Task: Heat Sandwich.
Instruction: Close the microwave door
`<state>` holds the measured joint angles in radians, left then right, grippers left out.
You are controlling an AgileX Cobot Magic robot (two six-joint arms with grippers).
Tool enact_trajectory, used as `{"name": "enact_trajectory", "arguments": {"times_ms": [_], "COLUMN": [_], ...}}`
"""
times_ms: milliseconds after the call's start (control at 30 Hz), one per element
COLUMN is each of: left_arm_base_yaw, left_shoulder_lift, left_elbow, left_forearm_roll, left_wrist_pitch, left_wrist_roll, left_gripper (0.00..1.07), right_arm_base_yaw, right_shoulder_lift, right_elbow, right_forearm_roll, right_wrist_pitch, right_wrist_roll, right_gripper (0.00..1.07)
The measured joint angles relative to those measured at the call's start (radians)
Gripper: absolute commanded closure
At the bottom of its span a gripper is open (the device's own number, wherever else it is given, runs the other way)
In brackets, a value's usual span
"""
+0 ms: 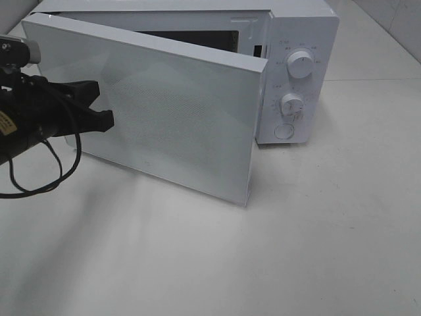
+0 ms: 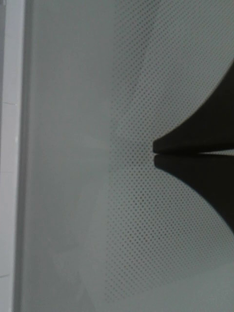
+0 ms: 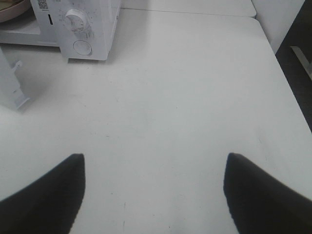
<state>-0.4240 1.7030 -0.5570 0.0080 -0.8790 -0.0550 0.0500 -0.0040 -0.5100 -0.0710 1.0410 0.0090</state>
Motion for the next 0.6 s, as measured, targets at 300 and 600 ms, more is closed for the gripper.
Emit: {"name": "enact_trajectory", "arguments": {"times_ms": [300,600], "left_arm_base_yaw": [-0.02,-0.105], "left_shoulder_lift": [0.034,0.098], "left_elbow": [-0.107,-0.21], "left_forearm_roll": [-0.008,-0.044], "left_wrist_pitch": [0.076,0.096], "left_wrist_roll": [0.0,0.0], "left_gripper": [1.06,1.06], "right_arm_base_yaw": [0.0,0.0], "right_shoulder_lift": [0.0,0.0], "right_elbow": [0.0,0.0], "right_forearm_roll": [0.0,0.0], "right_wrist_pitch": [0.0,0.0], "right_wrist_roll": [0.0,0.0], "right_gripper": [0.31,0.31]}}
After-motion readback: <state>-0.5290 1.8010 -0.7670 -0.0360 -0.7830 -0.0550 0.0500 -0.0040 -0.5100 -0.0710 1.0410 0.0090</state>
